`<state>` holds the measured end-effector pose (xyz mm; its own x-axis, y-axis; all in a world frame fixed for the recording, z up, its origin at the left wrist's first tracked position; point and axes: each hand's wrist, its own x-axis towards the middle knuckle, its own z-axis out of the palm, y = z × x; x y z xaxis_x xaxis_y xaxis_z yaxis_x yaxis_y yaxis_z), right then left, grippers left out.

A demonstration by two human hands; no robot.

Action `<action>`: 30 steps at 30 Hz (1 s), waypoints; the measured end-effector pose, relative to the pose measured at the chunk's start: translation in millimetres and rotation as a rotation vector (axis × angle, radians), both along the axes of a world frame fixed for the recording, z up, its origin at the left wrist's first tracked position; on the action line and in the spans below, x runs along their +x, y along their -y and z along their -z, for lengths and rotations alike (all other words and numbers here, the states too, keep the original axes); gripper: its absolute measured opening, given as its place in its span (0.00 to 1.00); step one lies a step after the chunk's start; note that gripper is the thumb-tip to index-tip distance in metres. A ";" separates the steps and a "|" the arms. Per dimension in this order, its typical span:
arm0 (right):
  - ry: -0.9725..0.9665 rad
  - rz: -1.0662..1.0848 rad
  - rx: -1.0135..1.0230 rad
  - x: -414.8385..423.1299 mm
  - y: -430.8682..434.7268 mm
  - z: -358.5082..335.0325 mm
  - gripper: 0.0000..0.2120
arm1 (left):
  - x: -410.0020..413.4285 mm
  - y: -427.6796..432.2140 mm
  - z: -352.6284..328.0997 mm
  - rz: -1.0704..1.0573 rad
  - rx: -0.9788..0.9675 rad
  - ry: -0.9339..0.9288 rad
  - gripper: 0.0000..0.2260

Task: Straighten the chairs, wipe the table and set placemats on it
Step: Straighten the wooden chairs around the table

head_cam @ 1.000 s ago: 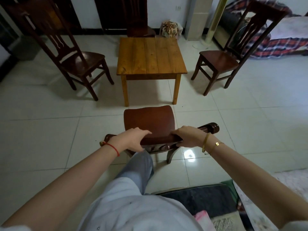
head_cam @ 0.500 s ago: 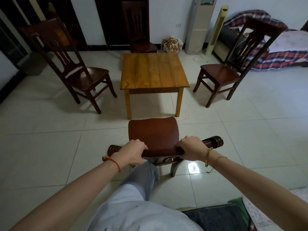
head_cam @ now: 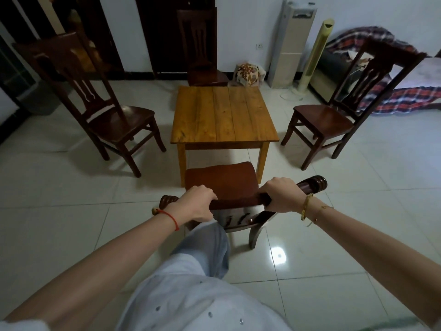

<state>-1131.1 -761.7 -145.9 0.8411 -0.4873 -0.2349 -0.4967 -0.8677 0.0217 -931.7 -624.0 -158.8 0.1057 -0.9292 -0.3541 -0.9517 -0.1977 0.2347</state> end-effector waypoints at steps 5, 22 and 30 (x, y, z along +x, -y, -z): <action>0.014 0.023 -0.007 18.8 45.6 6.5 0.10 | 20.0 43.9 -3.0 0.014 0.029 0.013 0.28; 0.048 0.045 0.083 18.6 76.4 26.9 0.16 | 36.3 80.9 -3.0 0.100 0.106 0.110 0.29; 0.287 0.076 0.487 12.9 71.2 -3.7 0.43 | 25.5 90.3 -30.0 -0.097 -0.135 -0.342 0.49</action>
